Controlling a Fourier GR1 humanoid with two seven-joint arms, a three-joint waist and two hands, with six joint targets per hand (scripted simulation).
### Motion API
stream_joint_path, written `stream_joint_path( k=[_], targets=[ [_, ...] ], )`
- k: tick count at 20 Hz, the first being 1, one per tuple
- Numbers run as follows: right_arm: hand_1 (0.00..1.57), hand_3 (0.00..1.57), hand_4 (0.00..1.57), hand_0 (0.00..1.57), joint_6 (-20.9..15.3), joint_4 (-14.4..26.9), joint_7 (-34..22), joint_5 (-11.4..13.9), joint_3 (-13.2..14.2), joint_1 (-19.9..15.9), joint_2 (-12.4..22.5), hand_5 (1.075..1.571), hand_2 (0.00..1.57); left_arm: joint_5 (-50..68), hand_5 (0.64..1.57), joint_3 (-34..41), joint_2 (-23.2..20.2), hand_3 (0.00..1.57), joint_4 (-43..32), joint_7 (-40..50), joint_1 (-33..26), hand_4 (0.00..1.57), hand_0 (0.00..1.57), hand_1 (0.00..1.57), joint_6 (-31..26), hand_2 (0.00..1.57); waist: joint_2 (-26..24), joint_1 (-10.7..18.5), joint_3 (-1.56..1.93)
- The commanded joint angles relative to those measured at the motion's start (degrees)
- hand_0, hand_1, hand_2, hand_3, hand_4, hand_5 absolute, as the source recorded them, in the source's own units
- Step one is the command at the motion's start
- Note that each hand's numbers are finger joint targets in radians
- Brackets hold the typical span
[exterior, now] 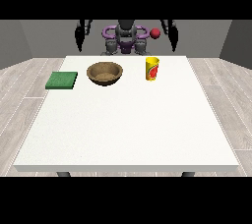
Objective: Pick the cup and pour the ball into the bowl, then pick the bowl and place it on the pad
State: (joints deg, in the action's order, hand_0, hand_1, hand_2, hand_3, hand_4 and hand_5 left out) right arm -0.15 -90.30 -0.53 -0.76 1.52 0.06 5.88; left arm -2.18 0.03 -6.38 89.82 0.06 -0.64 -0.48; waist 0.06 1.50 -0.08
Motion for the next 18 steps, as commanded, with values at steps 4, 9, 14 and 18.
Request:
stream_joint_path(
  k=[4,9,14,18],
  targets=[
    [0.0,0.0,0.58,0.0,0.4,-5.3,-4.1,-0.6,0.5,-1.0,2.0,1.57,0.0,0.8,1.562,0.8,-2.3,0.0,5.3,4.2,1.0,0.0,0.0,0.0,-0.9,0.0,-13.5,0.1,0.09],
    [0.0,0.0,0.52,0.0,1.5,-10.1,-12.9,-7.4,-2.5,9.5,-3.7,1.57,0.0,10.3,1.563,-1.9,5.9,0.0,10.6,13.6,-7.1,0.0,0.0,0.0,-1.2,0.0,-27.3,-1.9,0.07],
    [0.0,0.0,0.53,0.0,2.4,-18.9,-18.6,-12.4,1.0,14.4,-0.8,1.569,0.0,10.0,1.551,-4.0,5.8,0.0,20.2,19.3,-13.0,0.0,0.0,0.0,0.5,0.0,-27.6,-1.1,0.09],
    [0.0,0.0,0.5,0.0,2.8,-26.4,-17.4,-12.7,-0.4,15.8,-1.7,1.57,0.0,7.6,1.551,-7.3,6.3,0.0,24.5,13.1,-15.0,0.0,0.0,0.0,2.6,0.0,-19.1,-2.5,0.07]
  ],
)
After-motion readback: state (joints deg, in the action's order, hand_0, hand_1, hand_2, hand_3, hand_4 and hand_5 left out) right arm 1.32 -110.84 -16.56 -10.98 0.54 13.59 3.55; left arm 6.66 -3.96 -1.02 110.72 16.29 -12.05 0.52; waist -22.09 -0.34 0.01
